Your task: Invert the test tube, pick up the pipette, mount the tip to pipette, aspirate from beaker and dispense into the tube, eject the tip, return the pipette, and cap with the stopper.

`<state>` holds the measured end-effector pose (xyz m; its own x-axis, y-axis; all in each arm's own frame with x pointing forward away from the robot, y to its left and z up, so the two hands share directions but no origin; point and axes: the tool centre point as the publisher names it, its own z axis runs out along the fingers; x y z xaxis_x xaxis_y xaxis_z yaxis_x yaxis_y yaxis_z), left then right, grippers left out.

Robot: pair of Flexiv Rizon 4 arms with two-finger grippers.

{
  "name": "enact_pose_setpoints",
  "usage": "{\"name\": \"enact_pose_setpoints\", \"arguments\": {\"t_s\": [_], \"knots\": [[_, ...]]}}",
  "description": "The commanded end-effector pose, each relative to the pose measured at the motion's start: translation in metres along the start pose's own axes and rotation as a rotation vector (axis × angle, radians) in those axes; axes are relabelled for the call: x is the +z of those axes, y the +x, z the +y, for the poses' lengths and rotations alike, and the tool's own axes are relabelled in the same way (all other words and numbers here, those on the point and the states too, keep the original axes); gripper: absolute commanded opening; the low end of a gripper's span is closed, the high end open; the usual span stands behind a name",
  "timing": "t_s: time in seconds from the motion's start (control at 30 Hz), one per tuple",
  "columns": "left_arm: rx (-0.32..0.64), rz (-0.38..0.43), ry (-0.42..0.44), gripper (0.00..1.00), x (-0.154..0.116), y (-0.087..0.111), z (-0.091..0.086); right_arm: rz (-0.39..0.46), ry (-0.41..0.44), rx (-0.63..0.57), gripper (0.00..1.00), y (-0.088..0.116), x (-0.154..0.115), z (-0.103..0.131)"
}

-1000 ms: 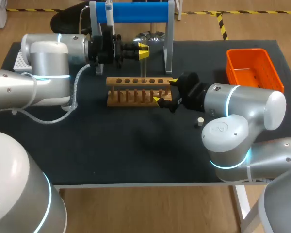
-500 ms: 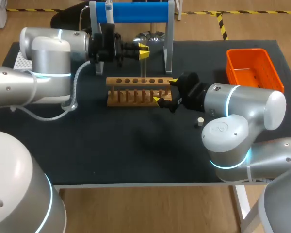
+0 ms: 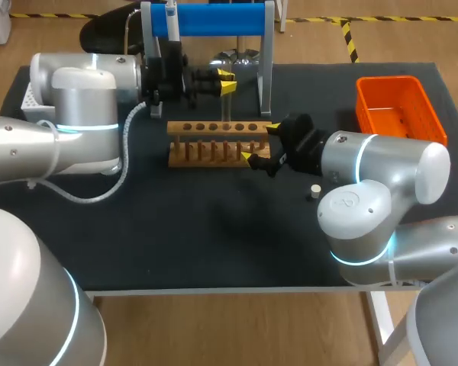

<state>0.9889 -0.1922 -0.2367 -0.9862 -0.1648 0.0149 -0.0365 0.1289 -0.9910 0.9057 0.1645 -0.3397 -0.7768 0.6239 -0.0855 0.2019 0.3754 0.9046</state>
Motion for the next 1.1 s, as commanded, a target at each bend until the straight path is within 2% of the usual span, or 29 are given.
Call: {"name": "enact_pose_setpoints", "arguments": {"t_s": [0.03,0.57,1.1], "knots": [[-0.001,-0.017,0.001,0.0,0.002,0.004,0.0,0.001,0.001,0.0,1.0,0.0,0.0,0.0],[0.015,-0.018,0.002,0.0,0.003,0.004,0.006,0.001,0.001,0.0,1.0,0.0,0.0,0.0],[0.083,0.0,0.034,0.0,0.004,0.002,0.013,0.001,0.001,0.0,1.0,0.0,0.0,0.0]]}}
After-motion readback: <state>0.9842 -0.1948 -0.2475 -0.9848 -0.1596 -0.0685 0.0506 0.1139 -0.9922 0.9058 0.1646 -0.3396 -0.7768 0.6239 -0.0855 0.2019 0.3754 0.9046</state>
